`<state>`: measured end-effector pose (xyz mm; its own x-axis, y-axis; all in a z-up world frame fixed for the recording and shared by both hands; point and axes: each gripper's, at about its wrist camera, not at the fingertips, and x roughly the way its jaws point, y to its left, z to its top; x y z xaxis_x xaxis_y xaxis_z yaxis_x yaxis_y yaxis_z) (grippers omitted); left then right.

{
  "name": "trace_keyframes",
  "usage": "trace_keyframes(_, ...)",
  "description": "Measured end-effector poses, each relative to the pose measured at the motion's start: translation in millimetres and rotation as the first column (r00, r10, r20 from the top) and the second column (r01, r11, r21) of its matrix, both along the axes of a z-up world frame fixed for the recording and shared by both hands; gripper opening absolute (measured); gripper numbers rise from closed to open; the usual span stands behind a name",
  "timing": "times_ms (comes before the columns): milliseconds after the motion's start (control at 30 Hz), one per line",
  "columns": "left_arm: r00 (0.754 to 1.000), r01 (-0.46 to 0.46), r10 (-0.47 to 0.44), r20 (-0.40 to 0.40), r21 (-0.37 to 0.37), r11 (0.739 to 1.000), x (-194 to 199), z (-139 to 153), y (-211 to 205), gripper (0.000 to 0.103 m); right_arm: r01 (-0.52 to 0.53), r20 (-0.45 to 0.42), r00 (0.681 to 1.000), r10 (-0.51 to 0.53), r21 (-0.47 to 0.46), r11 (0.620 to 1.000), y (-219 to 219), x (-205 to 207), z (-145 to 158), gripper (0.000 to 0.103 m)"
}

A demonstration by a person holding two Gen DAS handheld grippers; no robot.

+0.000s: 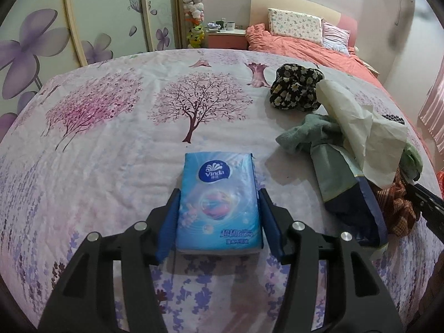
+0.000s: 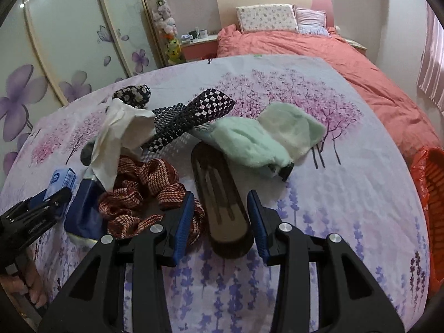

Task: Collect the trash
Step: 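Grasp the brown comb with the right tool while the left tool holds the tissue pack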

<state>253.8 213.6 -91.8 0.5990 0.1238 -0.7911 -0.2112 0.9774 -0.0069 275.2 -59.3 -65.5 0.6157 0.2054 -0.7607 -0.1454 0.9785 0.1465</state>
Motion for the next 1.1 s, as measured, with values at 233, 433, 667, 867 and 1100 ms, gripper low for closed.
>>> trace_keyframes(233, 1.0, 0.0, 0.0, 0.0, -0.001, 1.0, 0, 0, 0, 0.054, -0.041, -0.024, 0.999, 0.04, -0.058, 0.997, 4, 2, -3, 0.045)
trace_keyframes(433, 1.0, 0.001, -0.001, 0.0, 0.0, 1.0, 0, 0, 0, 0.055, -0.075, -0.023, 0.997, 0.073, -0.06, 0.995, -6, -8, -3, 0.045)
trace_keyframes(667, 1.0, 0.001, -0.001, 0.0, 0.0, 1.0, 0, 0, -1, 0.055, -0.074, -0.005, 0.997, 0.074, -0.11, 0.991, 6, -4, -4, 0.043)
trace_keyframes(867, 1.0, 0.001, -0.001, 0.0, -0.001, 1.0, 0, 0, -1, 0.055, -0.036, -0.011, 0.999, 0.035, -0.064, 0.997, -12, -22, 0, 0.031)
trace_keyframes(1100, 1.0, 0.001, -0.001, 0.0, 0.0, 1.0, 0, 0, 0, 0.055, -0.04, -0.016, 0.999, 0.039, -0.034, 0.999, -30, -29, -3, 0.033)
